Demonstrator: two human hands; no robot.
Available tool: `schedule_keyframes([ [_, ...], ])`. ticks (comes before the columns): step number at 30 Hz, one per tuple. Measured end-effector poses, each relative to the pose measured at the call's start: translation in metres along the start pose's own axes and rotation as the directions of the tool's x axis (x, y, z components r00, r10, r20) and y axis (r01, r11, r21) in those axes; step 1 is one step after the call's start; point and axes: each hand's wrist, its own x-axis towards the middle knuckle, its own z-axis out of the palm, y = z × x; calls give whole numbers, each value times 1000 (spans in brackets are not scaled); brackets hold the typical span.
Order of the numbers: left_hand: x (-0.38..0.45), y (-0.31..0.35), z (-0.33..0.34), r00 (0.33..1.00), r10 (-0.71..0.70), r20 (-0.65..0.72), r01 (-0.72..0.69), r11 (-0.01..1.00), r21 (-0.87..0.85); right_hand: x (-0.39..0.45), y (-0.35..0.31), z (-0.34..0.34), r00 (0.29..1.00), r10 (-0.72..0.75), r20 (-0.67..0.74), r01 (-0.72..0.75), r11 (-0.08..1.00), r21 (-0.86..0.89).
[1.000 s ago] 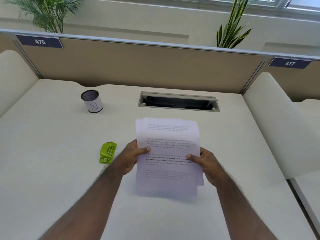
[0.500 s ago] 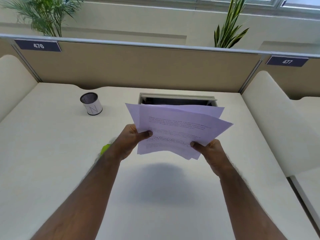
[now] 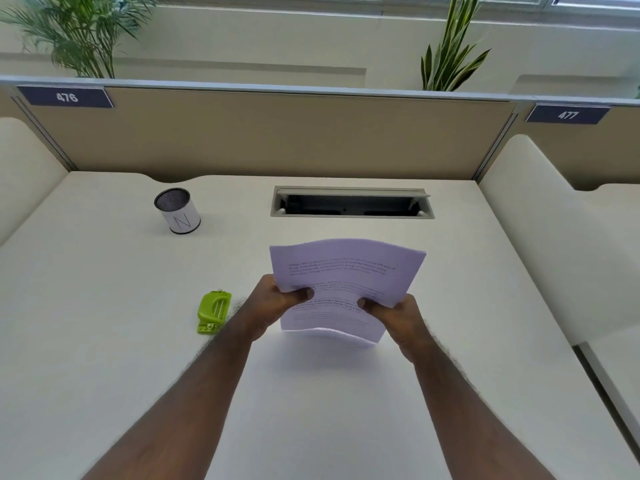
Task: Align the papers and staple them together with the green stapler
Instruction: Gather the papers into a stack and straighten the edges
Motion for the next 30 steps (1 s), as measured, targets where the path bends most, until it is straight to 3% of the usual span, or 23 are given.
schedule_keyframes([
  [8, 0, -4, 3, 997, -59, -55, 59, 998, 2, 3, 2, -4, 1000, 2, -8, -2, 1000, -10],
  [14, 1, -1, 8, 997, -25, -70, 24, 1000, -18, 6, 4, -6, 1000, -10, 3, 10, 1000, -26],
  [18, 3, 0, 12, 970, -42, -238, 7, 990, -143, 6, 14, -7, 984, 11, -179, -40, 987, -154],
  [20, 4, -1, 12, 948, -107, -299, -12, 929, -369, 3, 21, -9, 955, 116, -273, -143, 987, -80],
  [24, 5, -11, 19, 918, -294, -267, 31, 724, -689, -10, 41, -6, 936, 351, 34, -352, 923, 152],
  [27, 0, -21, 23, 881, -407, -242, 116, 681, -723, -9, 49, -5, 947, 318, 50, -313, 873, 375],
  [30, -1, -23, 14, 894, -402, -198, 167, 709, -685, -2, 50, -15, 949, 314, -25, -276, 868, 413],
])
